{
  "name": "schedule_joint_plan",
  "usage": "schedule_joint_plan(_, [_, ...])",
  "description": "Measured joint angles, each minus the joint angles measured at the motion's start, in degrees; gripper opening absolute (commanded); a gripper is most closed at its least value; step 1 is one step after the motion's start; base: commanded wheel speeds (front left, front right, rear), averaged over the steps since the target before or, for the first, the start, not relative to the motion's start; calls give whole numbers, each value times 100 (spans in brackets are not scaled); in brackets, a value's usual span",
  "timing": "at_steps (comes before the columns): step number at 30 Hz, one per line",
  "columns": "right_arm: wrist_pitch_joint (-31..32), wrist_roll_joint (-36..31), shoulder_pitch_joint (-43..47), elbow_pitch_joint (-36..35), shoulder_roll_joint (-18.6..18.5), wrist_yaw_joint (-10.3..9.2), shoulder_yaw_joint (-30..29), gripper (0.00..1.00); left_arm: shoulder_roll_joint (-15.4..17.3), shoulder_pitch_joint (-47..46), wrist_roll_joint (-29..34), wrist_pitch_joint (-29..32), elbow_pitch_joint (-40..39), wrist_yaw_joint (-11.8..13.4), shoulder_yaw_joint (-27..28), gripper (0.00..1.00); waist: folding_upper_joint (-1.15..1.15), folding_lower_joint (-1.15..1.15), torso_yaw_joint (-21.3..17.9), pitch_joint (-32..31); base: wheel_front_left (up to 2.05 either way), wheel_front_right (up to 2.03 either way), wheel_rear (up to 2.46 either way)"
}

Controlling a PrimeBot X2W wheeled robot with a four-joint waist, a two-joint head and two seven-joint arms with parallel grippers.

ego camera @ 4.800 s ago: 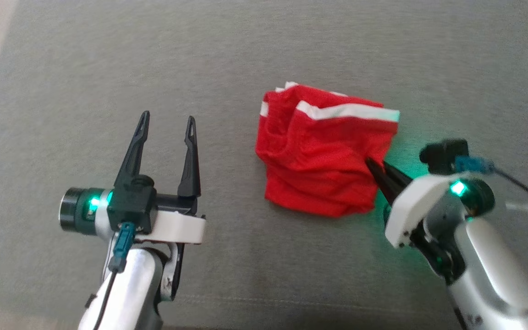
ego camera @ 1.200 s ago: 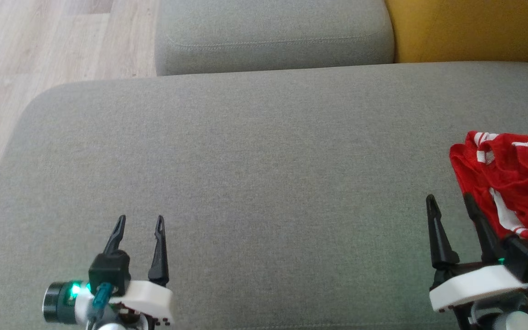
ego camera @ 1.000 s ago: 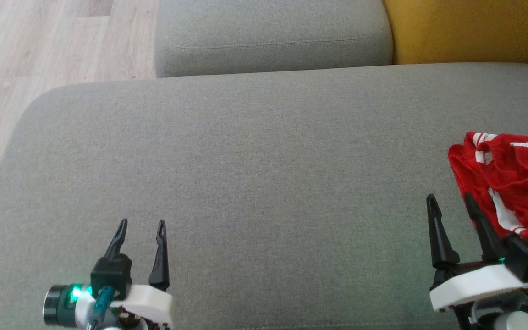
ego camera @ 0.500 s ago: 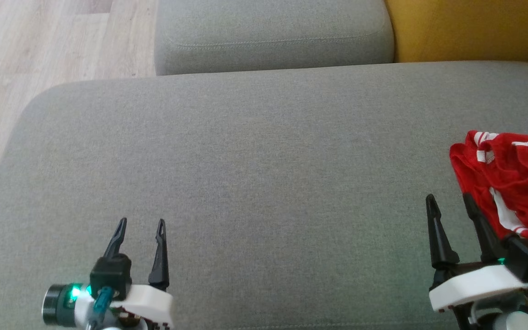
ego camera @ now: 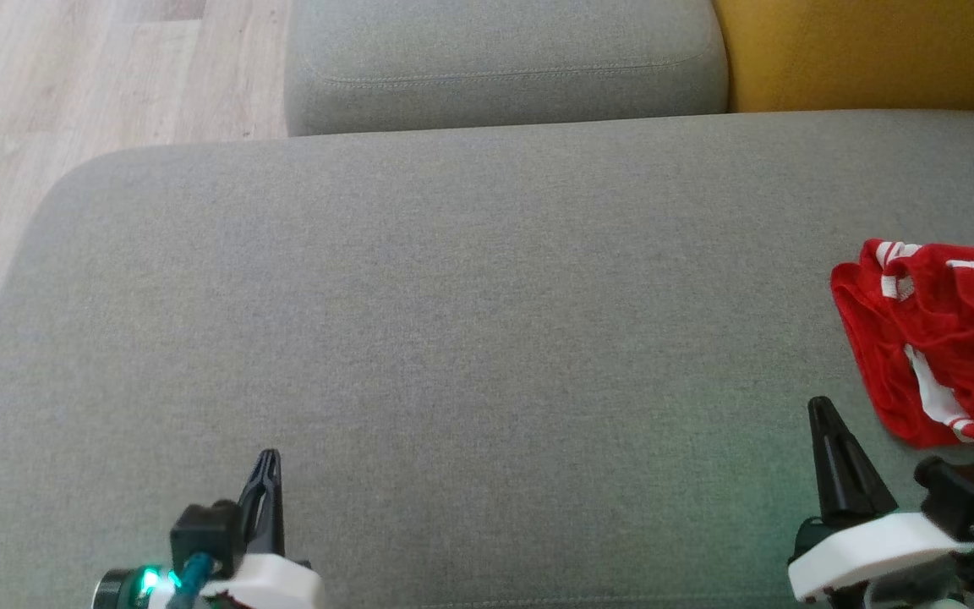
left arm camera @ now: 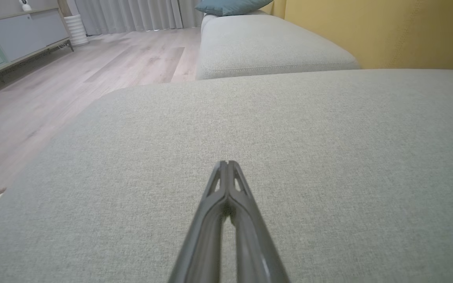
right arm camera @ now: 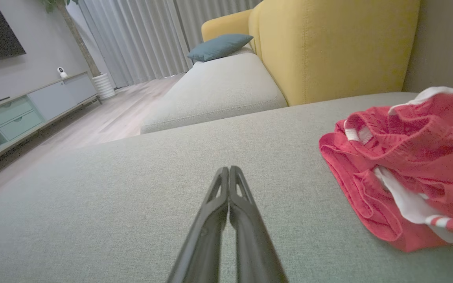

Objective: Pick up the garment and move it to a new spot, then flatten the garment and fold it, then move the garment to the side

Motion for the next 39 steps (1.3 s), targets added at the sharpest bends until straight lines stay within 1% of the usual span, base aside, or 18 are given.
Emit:
schedule_joint_plan(17, [25, 1163, -101, 176, -4, 0, -5, 0, -66, -45, -1150, 212, 59, -367, 253, 0, 0, 0, -9, 12, 0, 0, 0])
schedule_joint_plan(24, [43, 1572, -102, 233, -8, 0, -11, 0, -90, -66, -1549, 301, 116, -474, 403, 0, 0, 0, -13, 17, 0, 0, 0])
schedule_joint_plan(29, [46, 1903, -144, 303, -11, 0, -21, 0, -147, -128, -1883, 359, 145, -576, 463, 0, 0, 0, -15, 21, 0, 0, 0])
schedule_joint_plan(32, [79, 2172, -242, 341, -16, 0, -33, 0, -174, -181, -2146, 409, 146, -660, 590, 0, 0, 0, -17, 24, 0, 0, 0])
schedule_joint_plan(37, [92, 2508, -244, 401, -20, 0, -48, 0, -208, -181, -2474, 472, 156, -731, 653, 0, 0, 0, -20, 29, 0, 0, 0])
schedule_joint_plan(39, [92, 2646, -257, 419, -21, 0, -53, 0, -216, -181, -2610, 510, 167, -813, 734, 0, 0, 0, -22, 30, 0, 0, 0])
